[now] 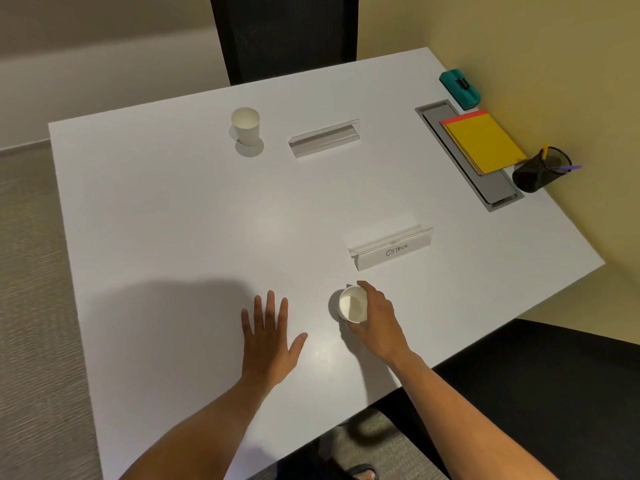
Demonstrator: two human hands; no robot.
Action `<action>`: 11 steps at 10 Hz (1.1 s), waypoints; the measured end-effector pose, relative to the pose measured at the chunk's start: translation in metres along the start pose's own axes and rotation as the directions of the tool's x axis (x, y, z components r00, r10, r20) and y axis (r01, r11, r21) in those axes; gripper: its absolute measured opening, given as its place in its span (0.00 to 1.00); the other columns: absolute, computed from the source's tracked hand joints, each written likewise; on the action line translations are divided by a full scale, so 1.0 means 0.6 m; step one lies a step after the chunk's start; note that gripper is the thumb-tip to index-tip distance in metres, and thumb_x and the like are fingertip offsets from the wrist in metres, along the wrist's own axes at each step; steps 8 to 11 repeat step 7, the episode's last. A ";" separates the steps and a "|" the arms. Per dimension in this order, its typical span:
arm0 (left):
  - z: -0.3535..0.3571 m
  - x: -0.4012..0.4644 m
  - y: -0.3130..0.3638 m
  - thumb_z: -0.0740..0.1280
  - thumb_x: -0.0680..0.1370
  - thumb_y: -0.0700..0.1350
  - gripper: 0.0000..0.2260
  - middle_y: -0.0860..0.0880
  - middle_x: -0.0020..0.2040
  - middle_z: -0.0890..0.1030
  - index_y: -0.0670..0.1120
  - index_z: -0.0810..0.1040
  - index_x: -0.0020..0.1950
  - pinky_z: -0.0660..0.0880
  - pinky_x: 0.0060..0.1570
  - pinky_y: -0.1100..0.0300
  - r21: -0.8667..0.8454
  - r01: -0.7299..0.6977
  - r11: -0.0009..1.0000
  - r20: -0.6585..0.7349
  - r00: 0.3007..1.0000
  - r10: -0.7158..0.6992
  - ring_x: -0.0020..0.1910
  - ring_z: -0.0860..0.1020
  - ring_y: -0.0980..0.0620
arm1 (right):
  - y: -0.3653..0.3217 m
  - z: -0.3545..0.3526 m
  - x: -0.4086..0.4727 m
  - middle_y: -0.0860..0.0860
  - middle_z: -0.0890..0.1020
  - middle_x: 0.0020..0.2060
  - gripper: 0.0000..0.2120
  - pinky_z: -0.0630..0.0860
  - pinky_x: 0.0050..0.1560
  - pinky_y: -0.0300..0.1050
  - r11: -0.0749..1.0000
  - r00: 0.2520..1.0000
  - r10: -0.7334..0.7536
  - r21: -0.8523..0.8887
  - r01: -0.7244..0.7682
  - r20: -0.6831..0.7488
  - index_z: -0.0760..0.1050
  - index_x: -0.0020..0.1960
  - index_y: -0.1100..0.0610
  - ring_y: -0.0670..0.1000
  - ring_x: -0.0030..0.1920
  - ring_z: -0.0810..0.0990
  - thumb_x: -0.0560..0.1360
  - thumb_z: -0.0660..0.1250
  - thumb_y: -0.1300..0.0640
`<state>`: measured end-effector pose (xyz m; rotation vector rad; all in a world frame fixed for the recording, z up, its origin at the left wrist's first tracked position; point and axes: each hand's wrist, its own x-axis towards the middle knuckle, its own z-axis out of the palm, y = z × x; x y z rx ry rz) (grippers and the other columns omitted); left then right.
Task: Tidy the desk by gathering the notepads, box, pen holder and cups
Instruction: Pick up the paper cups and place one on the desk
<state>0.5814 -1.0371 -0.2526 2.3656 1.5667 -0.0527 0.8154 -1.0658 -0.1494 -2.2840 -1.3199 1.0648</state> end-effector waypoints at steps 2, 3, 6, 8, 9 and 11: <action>-0.004 -0.002 0.001 0.54 0.78 0.67 0.37 0.40 0.81 0.53 0.45 0.58 0.80 0.52 0.74 0.32 -0.012 -0.011 1.000 -0.008 1.000 0.011 0.80 0.51 0.35 | 0.006 -0.001 -0.007 0.55 0.67 0.73 0.48 0.72 0.67 0.58 0.997 1.000 0.007 -0.072 -0.005 0.023 0.50 0.82 0.50 0.62 0.72 0.67 0.72 0.75 0.59; -0.011 -0.002 0.003 0.58 0.77 0.67 0.38 0.39 0.81 0.55 0.44 0.61 0.80 0.53 0.74 0.33 -0.013 -0.017 1.000 -0.004 1.000 0.017 0.79 0.53 0.34 | 0.016 -0.002 -0.025 0.56 0.64 0.74 0.56 0.70 0.68 0.60 0.998 0.999 0.034 -0.057 -0.032 0.030 0.44 0.83 0.49 0.63 0.71 0.66 0.69 0.79 0.56; -0.053 -0.017 0.009 0.54 0.78 0.68 0.38 0.39 0.81 0.50 0.44 0.56 0.81 0.52 0.77 0.38 -0.030 0.050 0.998 0.147 0.988 -0.045 0.80 0.52 0.36 | 0.009 -0.012 -0.076 0.58 0.63 0.74 0.62 0.59 0.76 0.55 0.997 0.998 0.055 0.055 -0.057 0.026 0.40 0.83 0.53 0.56 0.77 0.62 0.66 0.83 0.53; -0.058 -0.023 0.019 0.52 0.78 0.70 0.40 0.45 0.81 0.36 0.49 0.42 0.82 0.43 0.78 0.44 -0.187 0.243 0.952 0.225 0.954 -0.199 0.81 0.40 0.42 | 0.010 -0.012 -0.094 0.56 0.62 0.75 0.64 0.59 0.76 0.57 0.990 0.996 0.074 0.119 -0.079 0.043 0.39 0.82 0.49 0.55 0.77 0.60 0.65 0.84 0.51; -0.058 -0.023 0.019 0.52 0.78 0.70 0.40 0.45 0.81 0.36 0.49 0.42 0.82 0.43 0.78 0.44 -0.187 0.243 0.952 0.225 0.954 -0.199 0.81 0.40 0.42 | 0.010 -0.012 -0.094 0.56 0.62 0.75 0.64 0.59 0.76 0.57 0.990 0.996 0.074 0.119 -0.079 0.043 0.39 0.82 0.49 0.55 0.77 0.60 0.65 0.84 0.51; -0.058 -0.023 0.019 0.52 0.78 0.70 0.40 0.45 0.81 0.36 0.49 0.42 0.82 0.43 0.78 0.44 -0.187 0.243 0.952 0.225 0.954 -0.199 0.81 0.40 0.42 | 0.010 -0.012 -0.094 0.56 0.62 0.75 0.64 0.59 0.76 0.57 0.990 0.996 0.074 0.119 -0.079 0.043 0.39 0.82 0.49 0.55 0.77 0.60 0.65 0.84 0.51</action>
